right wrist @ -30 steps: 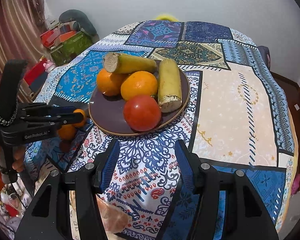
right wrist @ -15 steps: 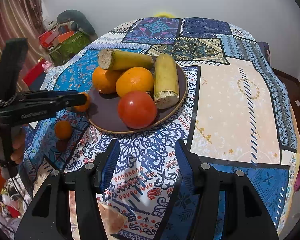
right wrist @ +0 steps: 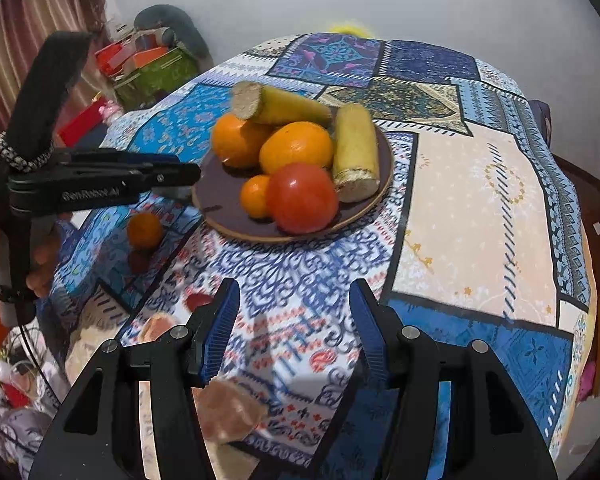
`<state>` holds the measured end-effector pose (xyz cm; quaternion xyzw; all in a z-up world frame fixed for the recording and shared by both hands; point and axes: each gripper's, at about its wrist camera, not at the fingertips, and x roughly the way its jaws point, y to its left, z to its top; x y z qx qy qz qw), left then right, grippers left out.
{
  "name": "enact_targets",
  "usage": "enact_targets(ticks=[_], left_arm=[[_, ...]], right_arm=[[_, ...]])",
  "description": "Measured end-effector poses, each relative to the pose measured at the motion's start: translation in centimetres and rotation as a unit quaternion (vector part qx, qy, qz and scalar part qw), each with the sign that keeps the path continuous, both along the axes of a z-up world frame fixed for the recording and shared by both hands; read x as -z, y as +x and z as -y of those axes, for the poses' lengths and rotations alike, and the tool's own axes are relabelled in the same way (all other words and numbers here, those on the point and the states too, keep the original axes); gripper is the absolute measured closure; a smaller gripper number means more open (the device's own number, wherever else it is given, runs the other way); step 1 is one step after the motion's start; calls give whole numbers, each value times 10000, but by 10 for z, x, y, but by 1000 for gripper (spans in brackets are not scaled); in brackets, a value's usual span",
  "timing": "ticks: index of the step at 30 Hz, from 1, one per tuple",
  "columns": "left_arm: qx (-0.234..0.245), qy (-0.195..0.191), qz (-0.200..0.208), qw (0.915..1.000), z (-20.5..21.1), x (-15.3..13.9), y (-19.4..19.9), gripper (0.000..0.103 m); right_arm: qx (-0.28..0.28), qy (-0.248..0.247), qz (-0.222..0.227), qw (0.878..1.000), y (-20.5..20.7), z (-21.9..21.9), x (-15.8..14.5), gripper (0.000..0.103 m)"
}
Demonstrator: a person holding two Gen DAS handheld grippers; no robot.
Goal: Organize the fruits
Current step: 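Grasp the peeled pomelo segment with the right tool while the left tool moves to another small orange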
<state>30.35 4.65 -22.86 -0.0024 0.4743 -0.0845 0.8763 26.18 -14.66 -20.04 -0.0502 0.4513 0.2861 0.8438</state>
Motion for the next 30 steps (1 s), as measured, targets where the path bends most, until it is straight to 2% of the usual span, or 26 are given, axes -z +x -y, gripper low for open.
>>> enact_targets(ticks=[5,16,25,27,30], left_arm=[[-29,71,170,9998,-7,-17,-37,59],[-144,-20,301,9994,-20,-33,-101,57],[-213,-106,388,9990,-37,-37,-128,57],[-261,-158,362,9989,-42,-36,-131,57],[-358,-193,313,9987,-48,-33,-131,57]], right_arm=[[-158,-3,10,9999,-21,-6,-6,50],[-488,-232,-180,9984,-65,-25,-2,50],[-639,-256,-539,9962,-64,-39,17,49],[-698,-396,-540,9953,-61,-44,20,41],[-800,-591,-523,9937,-57,-51,25,38]])
